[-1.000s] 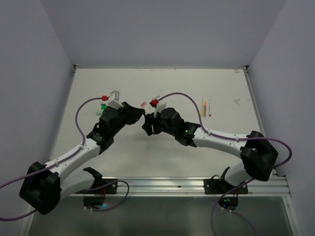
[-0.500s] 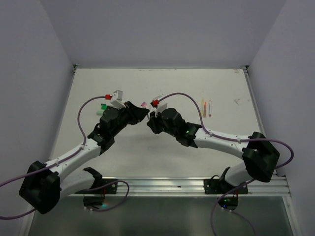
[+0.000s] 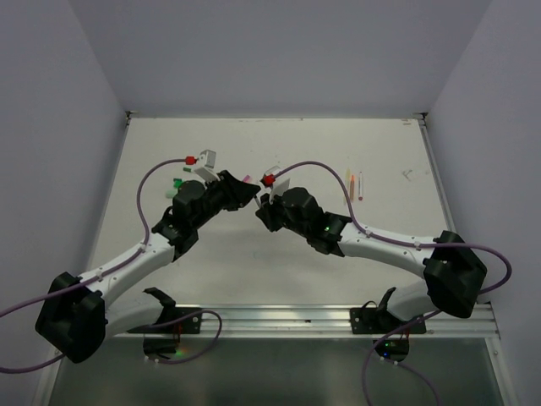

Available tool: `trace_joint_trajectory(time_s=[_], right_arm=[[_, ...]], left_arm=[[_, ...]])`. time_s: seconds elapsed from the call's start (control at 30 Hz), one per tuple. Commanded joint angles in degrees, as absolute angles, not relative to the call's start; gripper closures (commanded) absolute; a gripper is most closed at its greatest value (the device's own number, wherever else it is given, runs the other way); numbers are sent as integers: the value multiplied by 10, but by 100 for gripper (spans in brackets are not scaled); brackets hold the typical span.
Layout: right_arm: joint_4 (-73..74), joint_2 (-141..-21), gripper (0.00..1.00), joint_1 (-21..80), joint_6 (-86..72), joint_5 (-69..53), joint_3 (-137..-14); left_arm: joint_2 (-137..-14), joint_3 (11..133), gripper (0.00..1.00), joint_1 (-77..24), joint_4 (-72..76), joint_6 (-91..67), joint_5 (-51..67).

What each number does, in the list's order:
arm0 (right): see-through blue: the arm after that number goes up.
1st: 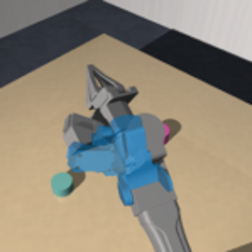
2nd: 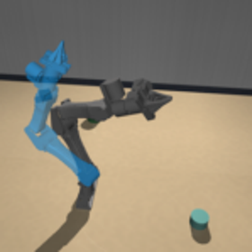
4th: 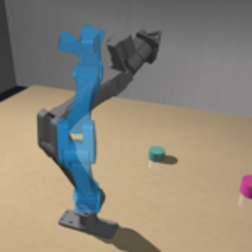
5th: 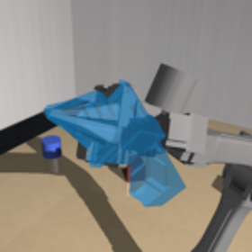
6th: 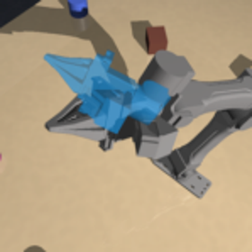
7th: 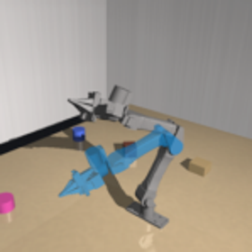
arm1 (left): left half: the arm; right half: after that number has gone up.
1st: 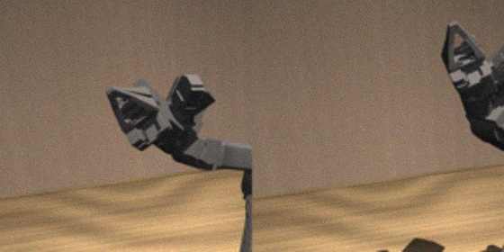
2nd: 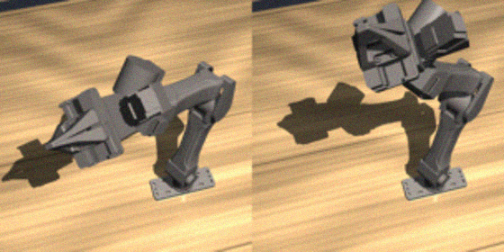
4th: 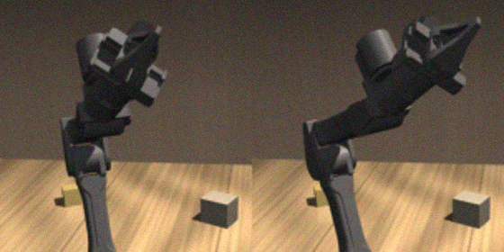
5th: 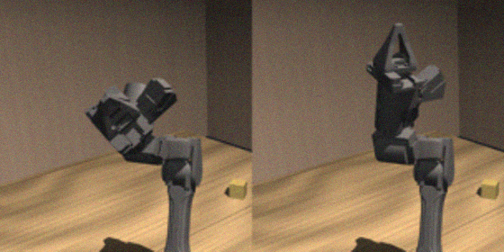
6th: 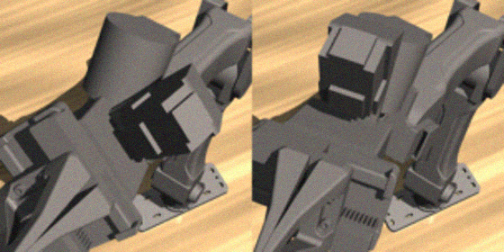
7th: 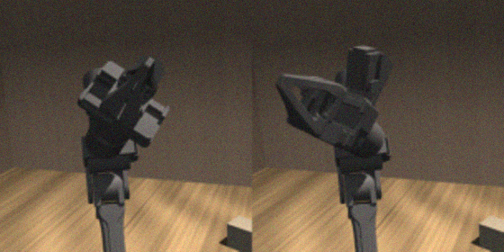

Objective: Open the pen caps

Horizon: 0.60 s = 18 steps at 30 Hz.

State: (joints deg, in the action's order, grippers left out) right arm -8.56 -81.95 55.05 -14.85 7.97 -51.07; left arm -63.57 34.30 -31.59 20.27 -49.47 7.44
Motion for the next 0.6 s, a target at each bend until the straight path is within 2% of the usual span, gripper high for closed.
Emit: trace_joint_trajectory(time_s=[0.0, 0.1, 0.13, 0.2, 0.23, 0.57], right_arm=[[-105, -806, 100, 553, -136, 75, -512], [-104, -808, 100, 553, -136, 73, -513], [-104, -808, 100, 553, -136, 72, -513], [-100, -809, 100, 554, -135, 72, -512], [-99, -809, 100, 554, -134, 72, -512], [-80, -783, 100, 553, -127, 74, -472]], left_arm=[[-642, 365, 66, -318, 203, -478, 91], [-642, 363, 76, -318, 206, -478, 87], [-642, 364, 84, -318, 205, -476, 84], [-639, 364, 92, -319, 205, -475, 79], [-637, 363, 100, -318, 207, -475, 76], [-607, 412, 100, -311, 219, -475, -32]])
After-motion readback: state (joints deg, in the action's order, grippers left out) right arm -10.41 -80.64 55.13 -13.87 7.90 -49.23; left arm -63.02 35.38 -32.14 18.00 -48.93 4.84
